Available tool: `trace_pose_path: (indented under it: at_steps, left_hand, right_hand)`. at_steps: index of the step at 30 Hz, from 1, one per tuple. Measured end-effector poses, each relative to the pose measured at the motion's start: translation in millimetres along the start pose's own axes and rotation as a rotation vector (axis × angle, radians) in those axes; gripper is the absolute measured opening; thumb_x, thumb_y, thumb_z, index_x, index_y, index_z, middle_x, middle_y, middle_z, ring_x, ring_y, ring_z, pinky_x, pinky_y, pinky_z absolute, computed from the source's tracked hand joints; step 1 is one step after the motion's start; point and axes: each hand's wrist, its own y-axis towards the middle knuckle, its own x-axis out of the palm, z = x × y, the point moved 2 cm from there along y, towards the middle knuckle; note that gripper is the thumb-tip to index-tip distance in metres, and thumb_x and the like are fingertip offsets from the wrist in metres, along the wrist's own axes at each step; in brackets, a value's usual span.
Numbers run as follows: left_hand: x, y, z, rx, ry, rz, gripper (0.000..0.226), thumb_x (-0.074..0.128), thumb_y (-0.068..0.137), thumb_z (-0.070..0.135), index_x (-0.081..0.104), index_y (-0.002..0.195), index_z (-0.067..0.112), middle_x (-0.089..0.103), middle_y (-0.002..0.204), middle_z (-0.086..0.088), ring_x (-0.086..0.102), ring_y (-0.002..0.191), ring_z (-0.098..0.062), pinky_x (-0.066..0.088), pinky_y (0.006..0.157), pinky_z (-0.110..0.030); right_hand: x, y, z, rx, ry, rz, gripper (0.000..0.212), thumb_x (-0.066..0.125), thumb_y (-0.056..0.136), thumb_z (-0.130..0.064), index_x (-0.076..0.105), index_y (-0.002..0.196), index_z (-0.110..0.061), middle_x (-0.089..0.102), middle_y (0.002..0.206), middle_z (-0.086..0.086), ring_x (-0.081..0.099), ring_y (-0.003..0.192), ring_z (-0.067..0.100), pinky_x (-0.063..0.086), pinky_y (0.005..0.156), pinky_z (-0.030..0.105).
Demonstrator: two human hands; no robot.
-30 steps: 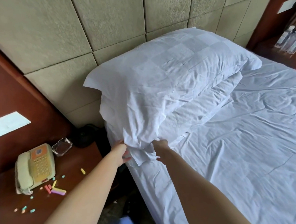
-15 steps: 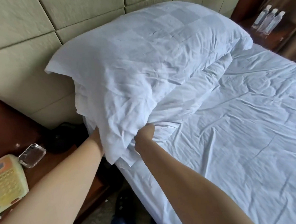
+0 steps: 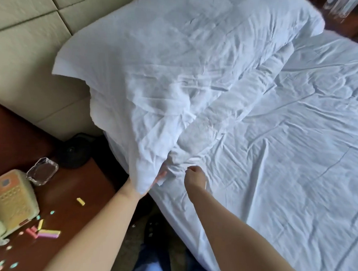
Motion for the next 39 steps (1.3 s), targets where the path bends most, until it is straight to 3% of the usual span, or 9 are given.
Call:
trace_pose_path:
  at_steps: [3,6,9,13,20,25,30,35,39]
  left_hand:
    - [7.3,-2.0,-9.5,0.004,0.049,0.035,0.029,0.035,0.102,0.01,0.051,0.126,0.01,0.061,0.121,-0.01,0.066,0.092,-0.016,0.059,0.064,-0.029]
    - [22.5,-8.3,-15.6,0.005,0.139,0.041,0.033,0.048,0.099,0.013,0.051,0.131,0.018,0.049,0.142,-0.009,0.059,0.111,-0.015,0.052,0.08,-0.026]
    - [39.6,-20.5,-9.7,0.061,0.22,0.068,0.017,0.056,0.094,0.019,0.056,0.105,0.033,0.058,0.128,0.002,0.047,0.128,-0.018,0.039,0.097,-0.031]
    - [45.3,-20.9,-14.0,0.146,0.253,0.055,0.037,0.056,0.094,0.016,0.051,0.131,0.022,0.053,0.109,0.017,0.045,0.112,-0.003,0.032,0.094,-0.025]
    - [39.2,-7.4,-19.7,0.176,0.289,-0.075,0.025,0.052,0.096,0.017,0.048,0.116,0.032,0.056,0.087,0.026,0.053,0.067,0.021,0.04,0.071,-0.011]
    - [33.3,7.6,-6.8,0.249,0.355,0.016,0.028,0.061,0.087,0.012,0.065,0.114,0.01,0.069,0.099,0.0,0.065,0.091,-0.014,0.048,0.073,-0.02]
    - [14.6,14.7,-30.4,0.204,0.518,0.076,0.031,0.066,0.087,0.023,0.067,0.118,0.023,0.067,0.117,0.004,0.059,0.11,-0.013,0.046,0.091,-0.027]
    - [24.9,16.5,-15.7,0.229,0.466,0.097,0.011,0.065,0.086,0.017,0.069,0.091,0.025,0.07,0.093,0.005,0.063,0.095,-0.018,0.05,0.077,-0.028]
    - [6.7,34.8,-12.5,0.279,0.486,0.151,0.018,0.074,0.079,0.017,0.07,0.093,0.028,0.071,0.103,0.0,0.067,0.099,-0.022,0.054,0.088,-0.038]
  right_hand:
    - [7.9,10.3,18.3,0.024,-0.195,-0.106,0.047,0.056,0.091,-0.024,0.043,0.133,-0.007,0.054,0.124,0.01,0.055,0.107,0.025,0.037,0.074,0.023]
    - [13.8,25.7,25.8,-0.088,-0.321,-0.125,0.051,0.064,0.087,-0.034,0.048,0.125,-0.004,0.059,0.107,0.005,0.058,0.096,0.024,0.039,0.067,0.025]
    - [23.4,37.9,28.7,-0.086,-0.406,-0.122,0.057,0.064,0.078,-0.051,0.052,0.114,-0.009,0.058,0.103,0.004,0.059,0.091,0.023,0.049,0.071,0.032]
    - [27.8,48.6,33.5,-0.166,-0.821,0.03,0.078,0.05,0.078,-0.071,0.045,0.128,-0.012,0.049,0.126,0.004,0.05,0.117,0.026,0.042,0.093,0.037]
    - [30.6,54.7,33.1,-0.49,-0.814,-0.083,0.029,0.036,0.097,-0.016,0.059,0.103,0.0,0.063,0.108,0.02,0.058,0.101,0.037,0.041,0.075,0.034]
    - [47.5,9.7,39.0,-0.616,-0.674,-0.112,0.033,0.035,0.101,-0.022,0.055,0.085,-0.001,0.06,0.089,0.016,0.059,0.088,0.034,0.036,0.065,0.031]
    - [49.5,33.8,40.3,-0.466,-1.057,-0.303,0.028,0.036,0.101,-0.017,0.058,0.109,-0.002,0.058,0.111,0.014,0.058,0.096,0.028,0.043,0.072,0.032]
    - [47.7,15.1,26.3,-0.632,-0.911,-0.292,0.039,0.034,0.103,-0.025,0.051,0.074,-0.005,0.05,0.084,0.009,0.046,0.077,0.021,0.034,0.067,0.03]
    - [67.2,14.9,33.2,-0.668,-0.842,-0.344,0.04,0.033,0.103,-0.022,0.052,0.075,-0.001,0.061,0.097,0.021,0.05,0.08,0.025,0.031,0.067,0.029]
